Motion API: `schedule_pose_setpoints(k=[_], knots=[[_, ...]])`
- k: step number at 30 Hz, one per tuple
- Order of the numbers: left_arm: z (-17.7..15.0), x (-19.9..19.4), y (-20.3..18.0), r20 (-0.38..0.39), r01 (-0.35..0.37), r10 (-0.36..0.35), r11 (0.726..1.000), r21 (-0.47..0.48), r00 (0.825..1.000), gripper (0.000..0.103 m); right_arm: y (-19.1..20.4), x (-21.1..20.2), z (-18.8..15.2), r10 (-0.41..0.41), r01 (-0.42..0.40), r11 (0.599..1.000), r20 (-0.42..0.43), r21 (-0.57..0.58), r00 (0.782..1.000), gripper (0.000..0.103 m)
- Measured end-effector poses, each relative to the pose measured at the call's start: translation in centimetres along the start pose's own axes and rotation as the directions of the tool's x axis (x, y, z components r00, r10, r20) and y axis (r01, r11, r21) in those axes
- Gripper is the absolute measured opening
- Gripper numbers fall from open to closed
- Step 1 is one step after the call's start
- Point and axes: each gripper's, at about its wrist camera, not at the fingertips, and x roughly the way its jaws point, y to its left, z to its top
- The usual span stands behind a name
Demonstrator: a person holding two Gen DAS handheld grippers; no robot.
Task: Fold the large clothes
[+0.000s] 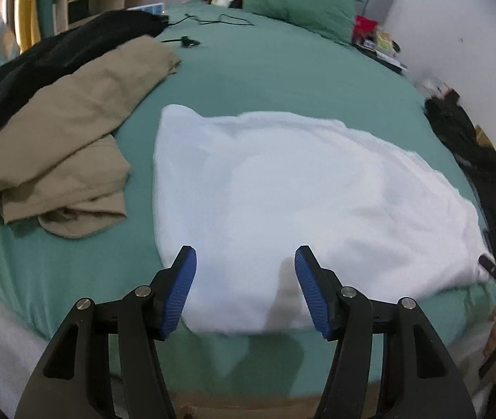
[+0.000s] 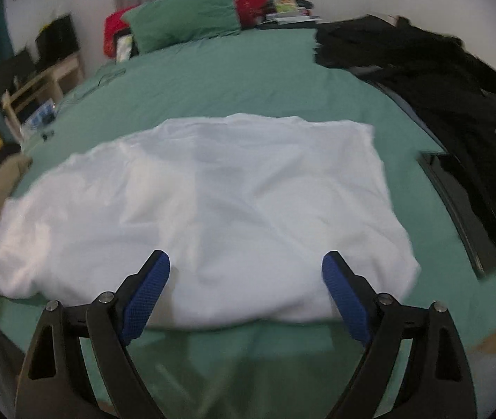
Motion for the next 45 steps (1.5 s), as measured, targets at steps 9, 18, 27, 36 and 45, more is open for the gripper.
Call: schedule_pose_setpoints(k=[9,18,27,36,45], knots=[[-2.0,-1.7,-3.7,0.010,0.074,-0.075,0.995,0.065,0.997,0.062,-0.3,-3.2,-1.4,0.033,-0.034,0.996,0.020,0.077,0.999,0.089],[-3.2,-1.4,-5.9,-0.017,0.150,-0.150,0.988,0.027,0.989,0.062,-0.6,-2.3,-2.6,0.118,-0.113,0.985,-0.026,0.129,0.993,0.089],[-3.2,-0.7,-10.2,-0.036,0.128,-0.124,0.977,0.173,0.992,0.062,-0.8,-0.4,-2.6,0.061,-0.052,0.993,-0.077,0.105,0.995,0.089],[-0.6,0.6,-12.3,-0.007,0.103,-0.104,0.978,0.181,0.995,0.062,-1.5,1.4,-1.9,0.152,-0.139,0.977,-0.067,0.164,0.986,0.089],[0.3,2.6,-12.7,-0.028,0.078,-0.074,0.985,0.155,0.997,0.062,-1.9,3.0,-0.9,0.210,-0.202,0.946,-0.004,0.254,0.978,0.089]])
